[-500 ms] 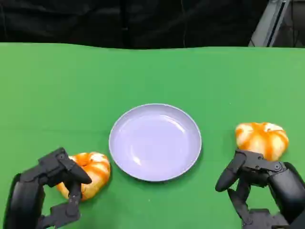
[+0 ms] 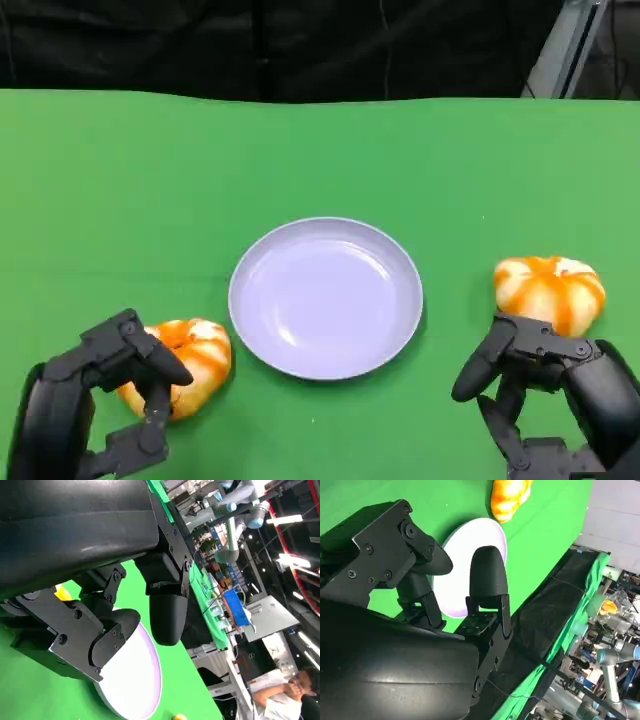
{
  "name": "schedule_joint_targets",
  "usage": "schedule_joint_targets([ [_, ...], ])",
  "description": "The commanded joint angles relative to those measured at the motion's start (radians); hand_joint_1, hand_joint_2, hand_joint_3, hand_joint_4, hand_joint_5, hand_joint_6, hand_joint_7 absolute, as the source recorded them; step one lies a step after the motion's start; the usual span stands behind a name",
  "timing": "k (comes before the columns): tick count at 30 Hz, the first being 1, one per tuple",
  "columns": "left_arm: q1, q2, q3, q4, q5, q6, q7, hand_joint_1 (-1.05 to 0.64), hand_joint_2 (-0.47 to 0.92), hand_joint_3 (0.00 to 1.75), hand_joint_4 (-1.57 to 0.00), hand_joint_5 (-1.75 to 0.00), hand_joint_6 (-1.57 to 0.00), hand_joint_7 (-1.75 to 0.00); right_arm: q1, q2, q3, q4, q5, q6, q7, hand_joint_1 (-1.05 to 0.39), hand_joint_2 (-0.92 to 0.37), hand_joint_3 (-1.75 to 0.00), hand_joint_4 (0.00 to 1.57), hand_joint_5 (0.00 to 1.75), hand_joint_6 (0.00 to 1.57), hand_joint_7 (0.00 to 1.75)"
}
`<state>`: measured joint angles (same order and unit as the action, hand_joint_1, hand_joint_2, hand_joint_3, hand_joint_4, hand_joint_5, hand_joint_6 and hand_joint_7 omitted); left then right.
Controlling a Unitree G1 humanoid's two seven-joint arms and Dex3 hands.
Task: Grasp the bread from the table and place it into the plate.
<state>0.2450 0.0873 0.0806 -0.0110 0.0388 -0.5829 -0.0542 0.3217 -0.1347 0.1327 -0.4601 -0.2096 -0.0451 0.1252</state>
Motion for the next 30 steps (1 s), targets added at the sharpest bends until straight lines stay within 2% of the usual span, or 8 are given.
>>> schedule_joint_targets([
  [1,-0.001,0.009,0.01,0.004,-0.005,-0.005,0.003,0.01,0.5,1.23,-0.81,-1.65,-0.79,-1.42,-0.006,-0.006,-0.002,-0.008,-0.001,0.001,-0.003,0.05,-0.41,-1.22,0.8,1.65,0.71,1.4],
  [3,-0.001,0.011,0.01,0.005,-0.01,-0.009,-0.001,0.01,0.5,1.22,-0.79,-1.63,-0.77,-1.39,-0.006,-0.005,-0.001,-0.01,0.001,0.004,-0.003,0.05,-0.41,-1.21,0.8,1.65,0.71,1.4],
  [6,-0.001,0.009,0.007,0.002,-0.022,-0.009,-0.005,-0.01,0.55,1.04,-0.73,-1.29,-0.77,-1.02,-0.006,-0.006,0.0,-0.009,-0.003,-0.001,-0.003,0.05,-0.41,-1.21,0.81,1.67,0.71,1.4],
  [9,-0.002,0.008,0.007,0.003,-0.008,-0.014,0.004,-0.01,0.75,0.56,-0.71,-0.98,-0.8,-0.57,-0.005,-0.005,0.002,-0.014,-0.005,0.007,-0.004,0.05,-0.41,-1.21,0.81,1.67,0.71,1.4],
  [15,0.005,0.027,0.019,-0.005,0.145,0.014,0.064,-0.06,0.78,0.31,-0.46,-0.68,-0.55,-0.1,-0.005,-0.006,0.004,-0.008,-0.011,-0.005,-0.007,0.05,-0.41,-1.22,0.81,1.67,0.72,1.4],
  [17,0.012,0.05,0.024,-0.023,0.268,0.054,0.099,-0.28,0.85,0.13,-0.34,-0.53,-0.4,-0.02,-0.005,-0.007,0.005,-0.005,-0.013,-0.011,-0.008,0.05,-0.4,-1.23,0.82,1.67,0.72,1.4],
  [20,0.024,0.089,0.021,-0.067,0.426,0.147,0.123,-0.44,0.9,0.04,-0.17,-0.45,-0.27,0.0,-0.003,-0.004,0.007,-0.012,-0.018,-0.007,-0.01,0.05,-0.4,-1.23,0.82,1.67,0.72,1.4],
  [30,-0.012,0.134,-0.045,-0.088,0.603,0.307,0.147,-0.53,0.88,0.0,0.0,-0.58,-0.26,-0.01,-0.001,-0.004,0.003,-0.017,-0.011,-0.001,-0.007,0.04,-0.41,-1.22,0.82,1.66,0.72,1.39],
])
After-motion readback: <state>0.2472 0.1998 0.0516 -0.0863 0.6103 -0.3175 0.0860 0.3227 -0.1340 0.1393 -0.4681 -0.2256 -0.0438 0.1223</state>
